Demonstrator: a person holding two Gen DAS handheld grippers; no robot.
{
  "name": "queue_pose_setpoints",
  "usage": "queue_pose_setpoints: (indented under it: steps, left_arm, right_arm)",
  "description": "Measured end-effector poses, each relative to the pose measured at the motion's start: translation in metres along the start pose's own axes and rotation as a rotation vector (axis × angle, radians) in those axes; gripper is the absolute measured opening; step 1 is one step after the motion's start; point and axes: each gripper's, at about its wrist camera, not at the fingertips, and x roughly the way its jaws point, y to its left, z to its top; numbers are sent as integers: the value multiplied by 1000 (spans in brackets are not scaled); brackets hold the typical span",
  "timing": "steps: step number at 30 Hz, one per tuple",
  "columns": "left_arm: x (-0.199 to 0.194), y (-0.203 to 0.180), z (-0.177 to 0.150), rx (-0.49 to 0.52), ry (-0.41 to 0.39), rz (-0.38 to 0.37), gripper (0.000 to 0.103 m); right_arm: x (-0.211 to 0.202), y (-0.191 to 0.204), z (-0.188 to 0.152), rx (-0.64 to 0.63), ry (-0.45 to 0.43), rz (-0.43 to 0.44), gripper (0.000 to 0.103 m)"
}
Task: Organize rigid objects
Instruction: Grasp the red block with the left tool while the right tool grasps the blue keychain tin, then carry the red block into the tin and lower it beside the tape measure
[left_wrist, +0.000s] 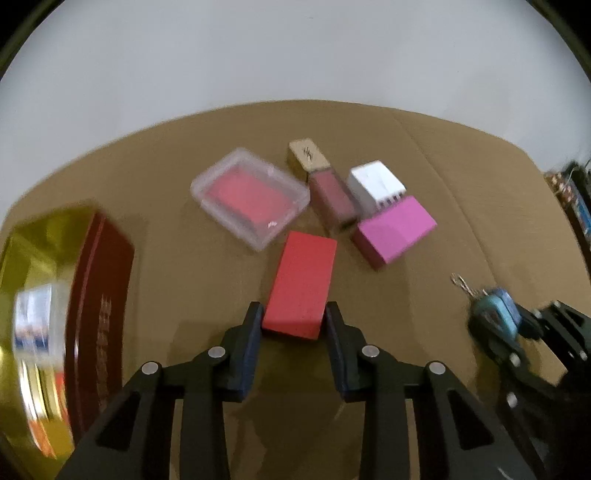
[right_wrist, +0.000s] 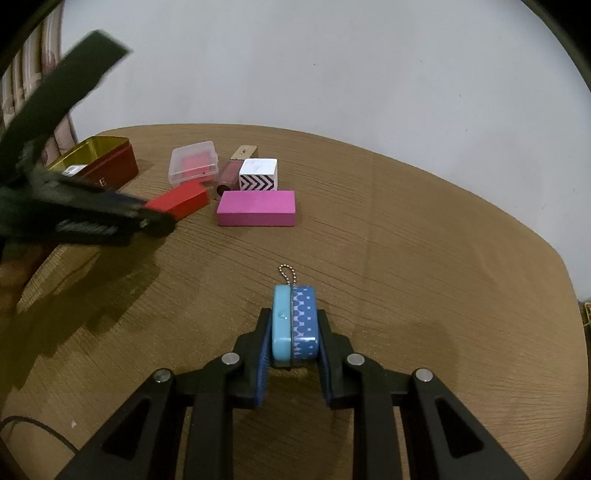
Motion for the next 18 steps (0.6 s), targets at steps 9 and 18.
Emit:
queue_pose_setpoints:
  steps: [9,18]
  left_arm:
    - [3,11,8,-23,4,-13,39]
    - [8,-3,10,-16,-21,40,26]
  right_arm:
    - [0,0,0,-3,0,-5,22]
    - [0,0,0,-1,1,-5,22]
